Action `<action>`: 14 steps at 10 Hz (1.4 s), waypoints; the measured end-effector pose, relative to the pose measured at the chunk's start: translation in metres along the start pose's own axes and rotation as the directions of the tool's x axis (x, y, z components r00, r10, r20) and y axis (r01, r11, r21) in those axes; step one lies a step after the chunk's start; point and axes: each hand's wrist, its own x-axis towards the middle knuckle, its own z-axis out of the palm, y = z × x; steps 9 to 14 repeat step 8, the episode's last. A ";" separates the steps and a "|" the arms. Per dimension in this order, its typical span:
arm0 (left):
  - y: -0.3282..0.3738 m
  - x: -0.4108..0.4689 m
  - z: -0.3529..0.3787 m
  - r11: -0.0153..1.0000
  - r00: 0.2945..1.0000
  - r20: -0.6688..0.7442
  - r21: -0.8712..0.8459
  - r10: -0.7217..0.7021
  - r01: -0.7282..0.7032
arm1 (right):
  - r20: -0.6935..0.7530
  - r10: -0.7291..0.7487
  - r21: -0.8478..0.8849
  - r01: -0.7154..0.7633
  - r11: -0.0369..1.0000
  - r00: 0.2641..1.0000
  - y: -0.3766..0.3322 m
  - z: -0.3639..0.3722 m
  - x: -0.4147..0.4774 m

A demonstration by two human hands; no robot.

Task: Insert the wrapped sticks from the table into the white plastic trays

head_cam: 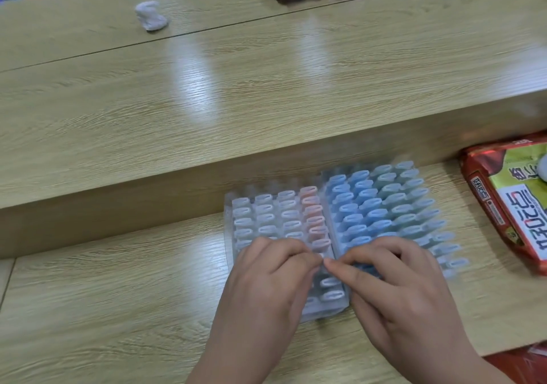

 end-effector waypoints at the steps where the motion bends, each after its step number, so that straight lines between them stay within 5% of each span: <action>1: -0.002 -0.002 -0.002 1.000 1.000 0.008 0.016 0.011 -0.011 | 0.014 -0.020 -0.028 0.021 0.999 1.000 -0.003 0.001 -0.001; 5: 0.000 0.002 -0.007 0.998 0.992 0.110 0.013 -0.067 0.066 | -0.023 -0.049 -0.101 0.046 0.994 0.999 -0.004 0.001 -0.006; 14: 0.003 0.000 -0.006 0.994 0.993 0.084 -0.065 -0.085 0.091 | -0.010 0.004 -0.062 -0.004 0.998 1.000 -0.008 -0.006 -0.007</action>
